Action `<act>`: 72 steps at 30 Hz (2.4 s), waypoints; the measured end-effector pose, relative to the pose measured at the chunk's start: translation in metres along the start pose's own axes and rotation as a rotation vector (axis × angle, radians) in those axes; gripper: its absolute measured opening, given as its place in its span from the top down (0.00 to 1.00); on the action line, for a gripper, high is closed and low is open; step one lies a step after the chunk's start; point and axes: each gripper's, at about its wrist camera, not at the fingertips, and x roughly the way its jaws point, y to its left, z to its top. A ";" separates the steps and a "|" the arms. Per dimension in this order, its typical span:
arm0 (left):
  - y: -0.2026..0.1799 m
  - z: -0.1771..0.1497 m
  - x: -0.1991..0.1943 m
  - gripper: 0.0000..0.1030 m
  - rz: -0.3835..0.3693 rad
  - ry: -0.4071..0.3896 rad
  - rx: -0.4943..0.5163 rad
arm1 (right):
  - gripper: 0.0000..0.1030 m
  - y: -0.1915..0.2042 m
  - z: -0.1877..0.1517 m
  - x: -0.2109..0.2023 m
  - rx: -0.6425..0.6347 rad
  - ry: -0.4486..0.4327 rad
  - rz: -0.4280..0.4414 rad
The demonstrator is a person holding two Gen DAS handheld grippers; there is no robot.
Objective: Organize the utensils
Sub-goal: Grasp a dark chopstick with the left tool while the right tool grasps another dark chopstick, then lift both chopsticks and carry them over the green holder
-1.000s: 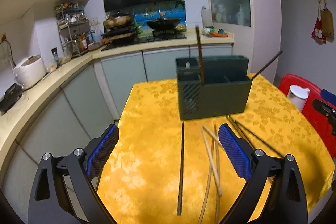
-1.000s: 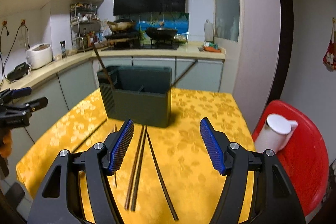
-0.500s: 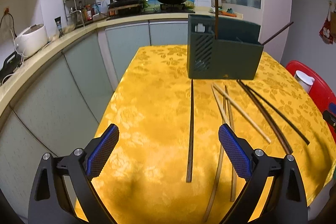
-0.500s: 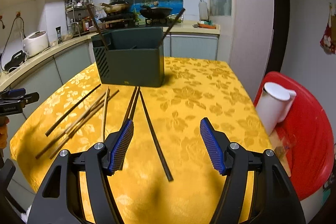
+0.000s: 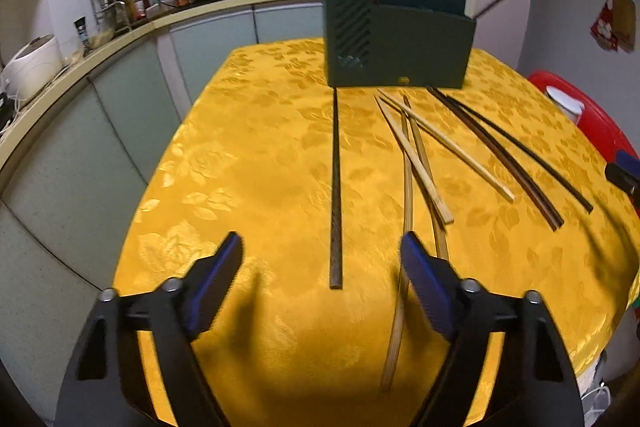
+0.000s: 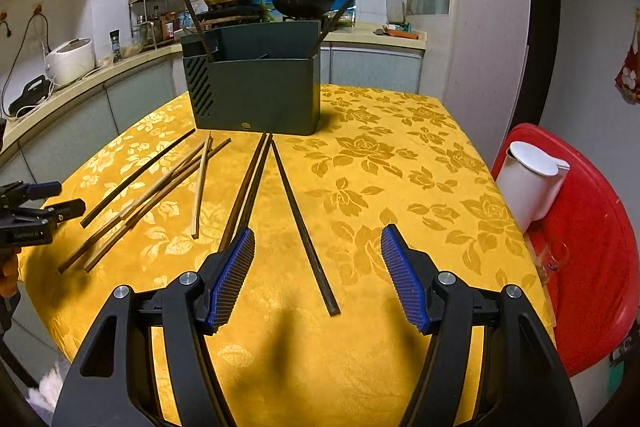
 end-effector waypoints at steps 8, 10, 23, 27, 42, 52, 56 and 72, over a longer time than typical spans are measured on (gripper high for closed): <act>-0.005 -0.006 0.021 0.76 -0.039 0.082 0.011 | 0.38 -0.008 -0.006 0.009 0.009 0.032 -0.011; -0.006 -0.006 0.021 0.84 -0.048 0.078 0.012 | 0.38 -0.010 -0.010 0.012 0.003 0.043 -0.014; -0.006 -0.010 0.018 0.93 -0.049 0.051 0.025 | 0.59 -0.008 -0.030 0.043 -0.015 0.147 0.040; -0.007 -0.010 0.019 0.93 -0.047 0.048 0.026 | 0.68 -0.005 -0.030 0.045 -0.027 0.140 0.056; -0.011 -0.011 0.013 0.93 -0.051 0.044 0.039 | 0.92 -0.002 -0.027 0.041 -0.023 0.160 0.086; -0.005 0.012 -0.038 0.93 -0.041 -0.100 0.040 | 0.92 -0.005 0.008 -0.012 0.002 0.023 0.110; -0.004 0.031 -0.060 0.93 -0.025 -0.164 0.056 | 0.92 -0.009 0.035 -0.037 0.008 -0.059 0.135; 0.007 0.132 -0.087 0.93 0.007 -0.267 0.077 | 0.92 -0.004 0.146 -0.030 0.005 -0.097 0.198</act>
